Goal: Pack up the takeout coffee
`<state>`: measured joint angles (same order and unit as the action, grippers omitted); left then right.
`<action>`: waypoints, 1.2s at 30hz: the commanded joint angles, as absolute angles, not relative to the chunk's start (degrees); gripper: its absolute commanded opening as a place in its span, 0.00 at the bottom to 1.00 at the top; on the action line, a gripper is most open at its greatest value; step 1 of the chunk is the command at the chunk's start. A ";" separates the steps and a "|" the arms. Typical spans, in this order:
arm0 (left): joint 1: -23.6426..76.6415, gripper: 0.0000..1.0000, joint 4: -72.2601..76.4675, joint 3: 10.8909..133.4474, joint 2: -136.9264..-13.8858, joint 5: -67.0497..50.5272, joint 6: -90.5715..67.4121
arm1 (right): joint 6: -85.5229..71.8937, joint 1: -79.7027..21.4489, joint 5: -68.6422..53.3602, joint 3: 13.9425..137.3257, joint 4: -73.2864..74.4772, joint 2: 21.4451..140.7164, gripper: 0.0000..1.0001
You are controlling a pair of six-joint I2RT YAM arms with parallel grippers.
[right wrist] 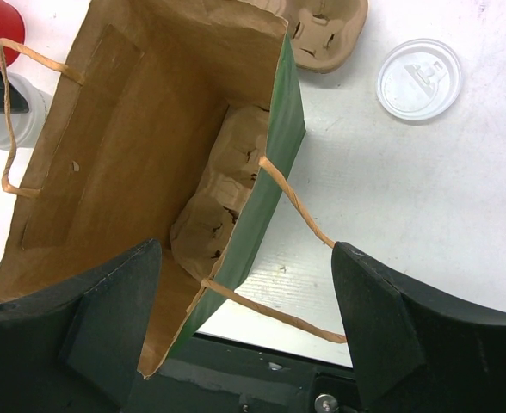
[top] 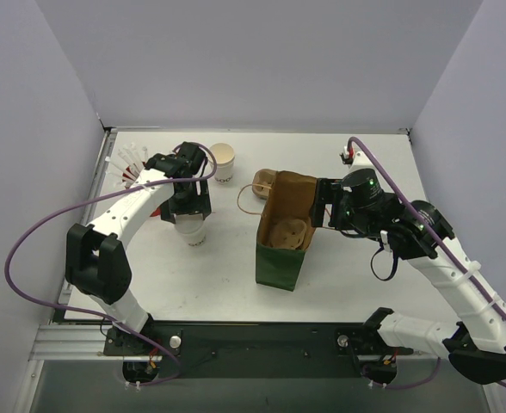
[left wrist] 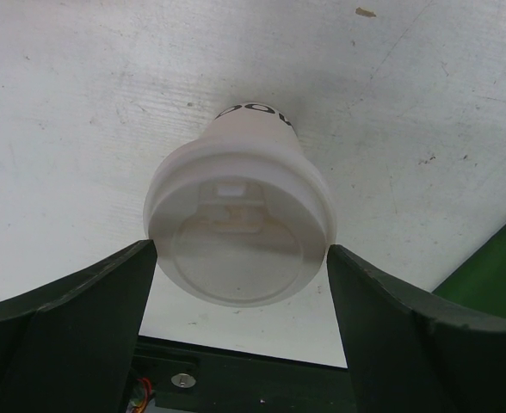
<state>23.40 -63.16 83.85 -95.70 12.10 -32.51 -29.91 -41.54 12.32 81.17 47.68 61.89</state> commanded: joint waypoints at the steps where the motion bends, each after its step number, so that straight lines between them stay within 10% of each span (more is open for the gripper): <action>1: 22.94 0.92 -61.17 83.76 -93.61 10.37 -32.43 | -29.79 -41.04 12.57 80.68 47.20 62.31 0.75; 36: 22.85 0.93 -61.87 84.55 -91.76 10.72 -33.13 | -29.53 -40.87 12.13 79.45 46.32 62.32 0.76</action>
<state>23.24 -62.54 82.96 -94.28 11.44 -32.80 -29.91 -41.23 11.92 80.09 47.20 62.11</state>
